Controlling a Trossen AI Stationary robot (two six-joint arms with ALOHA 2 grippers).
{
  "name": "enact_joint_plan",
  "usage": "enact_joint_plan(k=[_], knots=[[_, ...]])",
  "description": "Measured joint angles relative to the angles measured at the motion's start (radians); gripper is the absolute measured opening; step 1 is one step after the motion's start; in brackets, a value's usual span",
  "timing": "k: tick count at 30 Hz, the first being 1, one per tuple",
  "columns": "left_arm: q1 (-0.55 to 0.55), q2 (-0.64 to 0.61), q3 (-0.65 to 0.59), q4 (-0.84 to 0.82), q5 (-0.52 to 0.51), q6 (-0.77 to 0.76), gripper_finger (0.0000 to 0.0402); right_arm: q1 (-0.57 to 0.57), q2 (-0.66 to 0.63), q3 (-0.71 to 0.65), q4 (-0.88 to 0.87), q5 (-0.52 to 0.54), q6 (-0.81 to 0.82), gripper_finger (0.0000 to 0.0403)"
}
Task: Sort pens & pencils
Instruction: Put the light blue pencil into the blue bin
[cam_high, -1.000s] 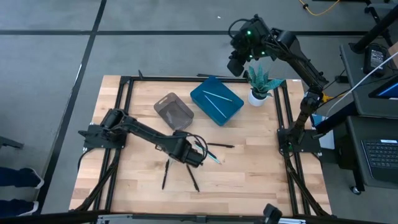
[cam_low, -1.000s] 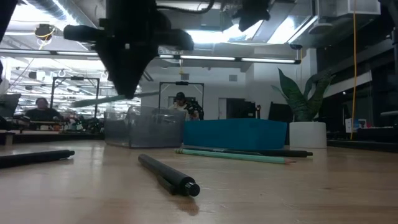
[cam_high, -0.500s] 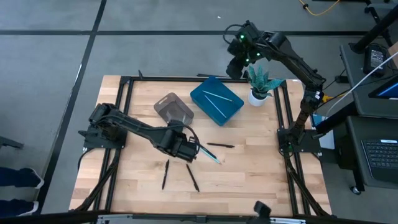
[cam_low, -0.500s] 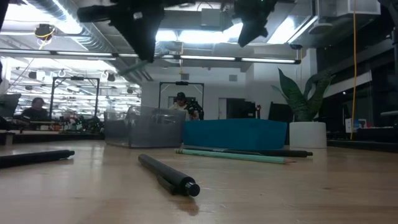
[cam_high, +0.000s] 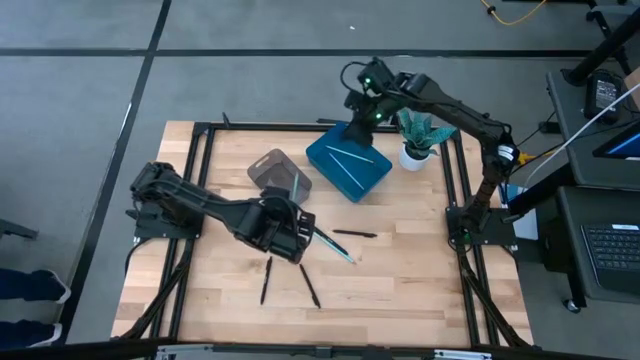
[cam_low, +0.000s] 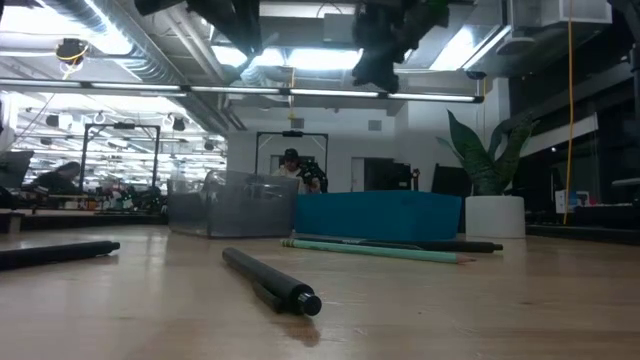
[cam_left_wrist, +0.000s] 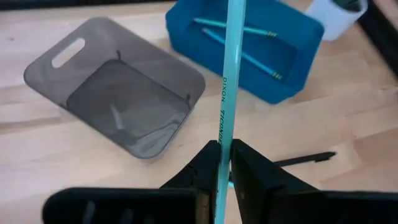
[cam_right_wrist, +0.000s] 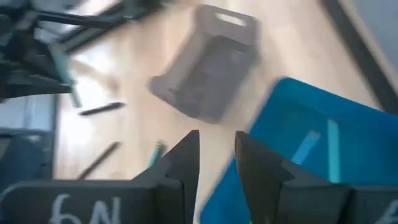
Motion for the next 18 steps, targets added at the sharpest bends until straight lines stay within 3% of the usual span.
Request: enact_joint_plan(k=[9, 18], knots=[[-0.039, -0.010, 0.000, 0.008, -0.057, 0.000, 0.0039, 0.092, 0.000, -0.008, 0.131, -0.134, 0.010, 0.0104], [-0.082, -0.009, 0.000, 0.008, -0.130, -0.001, 0.0039, 0.166, 0.000, -0.008, 0.203, -0.172, -0.013, 0.0104]])
